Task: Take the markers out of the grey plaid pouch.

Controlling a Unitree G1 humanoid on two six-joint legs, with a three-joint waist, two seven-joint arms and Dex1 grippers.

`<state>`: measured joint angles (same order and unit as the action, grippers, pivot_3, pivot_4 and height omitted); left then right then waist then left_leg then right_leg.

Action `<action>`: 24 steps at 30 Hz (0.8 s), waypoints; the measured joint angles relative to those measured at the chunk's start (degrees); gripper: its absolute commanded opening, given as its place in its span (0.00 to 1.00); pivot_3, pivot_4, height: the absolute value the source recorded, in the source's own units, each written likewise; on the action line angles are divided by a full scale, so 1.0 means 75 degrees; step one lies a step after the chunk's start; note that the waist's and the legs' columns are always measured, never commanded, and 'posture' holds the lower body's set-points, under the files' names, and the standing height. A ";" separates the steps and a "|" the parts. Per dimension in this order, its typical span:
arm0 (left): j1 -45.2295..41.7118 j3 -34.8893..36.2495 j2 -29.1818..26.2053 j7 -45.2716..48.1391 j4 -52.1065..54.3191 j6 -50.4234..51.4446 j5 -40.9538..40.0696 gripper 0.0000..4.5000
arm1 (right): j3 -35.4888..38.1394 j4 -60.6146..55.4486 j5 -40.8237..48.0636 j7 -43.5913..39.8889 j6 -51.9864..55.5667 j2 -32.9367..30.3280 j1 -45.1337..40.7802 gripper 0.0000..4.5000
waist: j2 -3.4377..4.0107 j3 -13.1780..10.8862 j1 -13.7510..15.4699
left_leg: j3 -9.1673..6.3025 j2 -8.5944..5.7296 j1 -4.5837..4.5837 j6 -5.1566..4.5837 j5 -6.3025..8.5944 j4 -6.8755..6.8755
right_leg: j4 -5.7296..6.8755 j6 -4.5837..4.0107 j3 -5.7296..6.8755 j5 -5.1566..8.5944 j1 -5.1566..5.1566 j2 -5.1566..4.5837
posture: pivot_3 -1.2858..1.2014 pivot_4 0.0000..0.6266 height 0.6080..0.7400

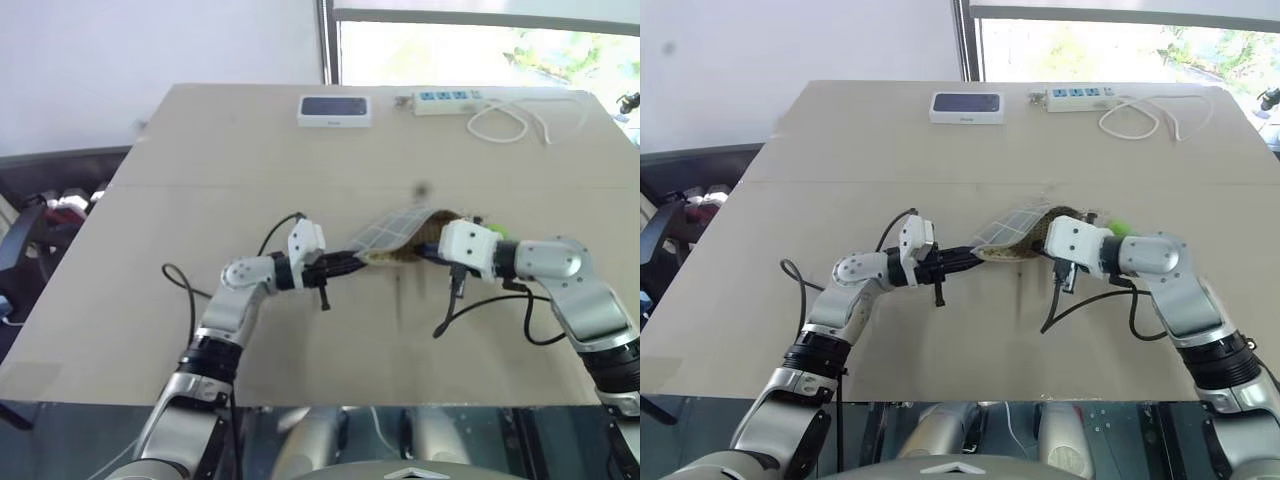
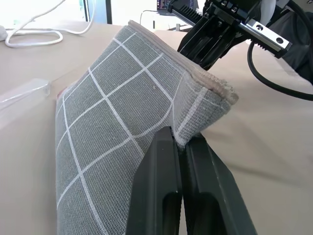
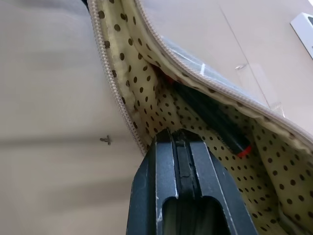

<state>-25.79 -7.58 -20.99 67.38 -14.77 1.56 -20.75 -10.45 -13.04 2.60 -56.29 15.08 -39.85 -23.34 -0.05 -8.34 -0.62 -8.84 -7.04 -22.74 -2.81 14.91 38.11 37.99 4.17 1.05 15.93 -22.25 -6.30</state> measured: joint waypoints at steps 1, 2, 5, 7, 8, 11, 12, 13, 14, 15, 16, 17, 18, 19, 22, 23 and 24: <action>-0.0021 0.0072 -0.0002 0.0034 0.0000 0.0134 -0.0116 0.00 | 0.0030 -0.0081 0.0066 -0.0012 0.0127 -0.0092 -0.0001 0.01 | 0.0000 0.0000 0.0001 | 0.0000 0.0000 0.0000 0.0000 0.0000 0.0001 | 0.0000 0.0000 0.0000 0.0000 0.0000 -0.0002 | 0.52 0.24 0.98; -0.0041 0.0120 -0.0003 0.0072 0.0000 0.0230 -0.0201 0.00 | 0.0049 -0.0108 0.0104 -0.0013 0.0210 -0.0137 -0.0014 0.01 | 0.0000 0.0000 0.0001 | 0.0000 0.0000 0.0000 0.0000 0.0000 0.0001 | 0.0000 0.0000 0.0000 0.0000 0.0000 -0.0003 | 0.52 0.24 0.98; -0.0139 0.0329 -0.0007 0.0328 0.0000 0.0647 -0.0590 0.00 | 0.0124 -0.0195 0.0224 -0.0002 0.0585 -0.0199 -0.0201 0.28 | 0.0000 0.0000 -0.0011 | 0.0000 0.0000 0.0000 0.0000 0.0000 0.0004 | 0.0003 0.0000 0.0000 0.0000 0.0000 -0.0009 | 0.52 0.24 0.98; -0.0149 0.0404 0.0007 0.0485 0.0000 0.0916 -0.0852 0.00 | 0.0112 -0.0216 0.0191 0.0022 0.0637 -0.0226 -0.0469 0.49 | 0.0000 0.0000 -0.0022 | -0.0001 0.0000 0.0000 0.0000 0.0000 0.0004 | 0.0004 0.0000 0.0001 0.0000 -0.0001 -0.0010 | 0.52 0.24 0.98; -0.0150 0.0405 0.0011 0.0536 0.0000 0.0978 -0.0889 0.00 | 0.0107 -0.0216 0.0164 0.0036 0.0637 -0.0229 -0.0543 0.56 | 0.0000 0.0000 -0.0018 | -0.0001 0.0000 0.0000 0.0000 0.0000 0.0004 | 0.0003 0.0000 0.0001 0.0000 -0.0001 -0.0009 | 0.52 0.24 0.98; -0.0156 0.0417 0.0011 0.0872 0.0016 0.1314 -0.1191 0.00 | -0.0112 -0.0219 0.0041 0.0018 0.0780 -0.0227 -0.0854 0.86 | -0.0001 0.0000 -0.0017 | -0.0001 0.0000 -0.0003 0.0000 0.0000 0.0004 | 0.0000 0.0000 0.0001 0.0000 -0.0001 -0.0011 | 0.52 0.24 0.98; -0.0156 0.0420 0.0011 0.0936 0.0022 0.1400 -0.1266 0.00 | -0.0153 -0.0219 0.0024 -0.0001 0.0822 -0.0226 -0.0903 0.86 | -0.0001 -0.0001 -0.0016 | 0.0000 0.0000 -0.0004 0.0000 0.0000 0.0004 | -0.0001 0.0000 0.0001 0.0000 -0.0002 -0.0012 | 0.52 0.24 0.98; -0.0156 0.0437 0.0011 0.1003 0.0034 0.1538 -0.1384 0.00 | -0.0221 -0.0219 0.0009 -0.0058 0.0868 -0.0246 -0.0964 0.86 | -0.0002 -0.0001 -0.0014 | -0.0001 0.0000 -0.0005 0.0000 0.0000 0.0004 | -0.0001 0.0000 0.0001 0.0000 -0.0002 -0.0012 | 0.52 0.24 0.98; -0.0156 0.0467 0.0014 0.1051 0.0058 0.1677 -0.1486 0.00 | -0.0314 -0.0220 -0.0004 -0.0139 0.0922 -0.0290 -0.1024 0.86 | -0.0002 -0.0001 -0.0015 | 0.0000 0.0000 -0.0006 0.0000 0.0000 0.0005 | -0.0001 0.0000 0.0001 0.0000 -0.0002 -0.0012 | 0.52 0.24 0.98; -0.0159 0.0522 0.0018 0.1119 0.0098 0.1849 -0.1623 0.00 | -0.0427 -0.0221 -0.0033 -0.0274 0.0967 -0.0364 -0.1084 0.86 | -0.0002 -0.0001 -0.0012 | -0.0001 0.0000 -0.0006 0.0000 0.0000 0.0006 | -0.0001 0.0000 0.0001 0.0000 -0.0002 -0.0012 | 0.52 0.24 0.98; -0.0165 0.0585 0.0021 0.1155 0.0110 0.2002 -0.1736 0.00 | -0.0543 -0.0221 -0.0060 -0.0398 0.0992 -0.0433 -0.1136 0.86 | -0.0002 -0.0001 -0.0013 | 0.0000 0.0000 -0.0006 0.0000 0.0000 0.0006 | -0.0001 0.0000 0.0001 0.0000 -0.0002 -0.0012 | 0.52 0.24 0.98; -0.0181 0.0638 0.0038 0.1164 0.0120 0.2172 -0.1837 0.00 | -0.0649 -0.0221 -0.0078 -0.0533 0.1019 -0.0499 -0.1177 0.86 | -0.0002 -0.0001 -0.0014 | -0.0001 0.0000 -0.0006 0.0000 0.0000 0.0007 | 0.0000 0.0000 0.0002 0.0000 -0.0002 -0.0012 | 0.52 0.24 0.98; -0.0188 0.0667 0.0064 0.1165 0.0155 0.2379 -0.1980 0.00 | -0.0762 -0.0221 -0.0090 -0.0687 0.1082 -0.0560 -0.1222 0.86 | -0.0002 -0.0001 -0.0014 | -0.0001 0.0000 -0.0006 0.0000 0.0000 0.0008 | 0.0001 0.0000 0.0002 0.0000 -0.0002 -0.0012 | 0.52 0.24 0.98; -0.0187 0.0669 0.0076 0.1166 0.0177 0.2439 -0.2017 0.00 | -0.0803 -0.0222 -0.0092 -0.0739 0.1102 -0.0574 -0.1234 0.86 | -0.0002 -0.0001 -0.0015 | -0.0001 0.0000 -0.0006 0.0000 0.0000 0.0008 | 0.0001 0.0000 0.0002 0.0000 -0.0002 -0.0012 | 0.52 0.24 0.98; -0.0230 0.0724 0.0175 0.1142 0.0217 0.2818 -0.2224 0.00 | -0.1014 -0.0264 -0.0087 -0.1030 0.1274 -0.0641 -0.1332 0.86 | -0.0003 -0.0002 -0.0014 | -0.0001 0.0000 -0.0006 0.0000 0.0000 0.0010 | 0.0001 0.0000 0.0002 0.0000 -0.0002 -0.0013 | 0.52 0.24 0.98; -0.0255 0.0750 0.0195 0.1123 0.0213 0.2919 -0.2275 0.00 | -0.1062 -0.0277 -0.0085 -0.1147 0.1318 -0.0690 -0.1385 0.86 | -0.0003 -0.0002 -0.0013 | -0.0001 0.0000 -0.0006 0.0000 0.0000 0.0011 | 0.0001 0.0000 0.0002 0.0000 -0.0002 -0.0013 | 0.52 0.24 0.98; -0.0301 0.0813 0.0225 0.1110 0.0204 0.3055 -0.2341 0.00 | -0.1160 -0.0301 -0.0088 -0.1291 0.1376 -0.0765 -0.1490 0.86 | -0.0003 -0.0002 -0.0013 | -0.0001 0.0000 -0.0006 0.0000 0.0000 0.0011 | 0.0002 0.0000 0.0002 0.0000 -0.0002 -0.0013 | 0.52 0.24 0.98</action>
<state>-28.04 -1.48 -19.30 75.71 -13.24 24.47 -38.30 -19.16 -15.29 1.94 -65.97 25.40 -45.59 -34.51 -0.07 -8.35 -0.71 -8.85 -7.04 -22.78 -2.81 14.91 38.19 38.00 4.17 1.06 15.93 -22.27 -6.40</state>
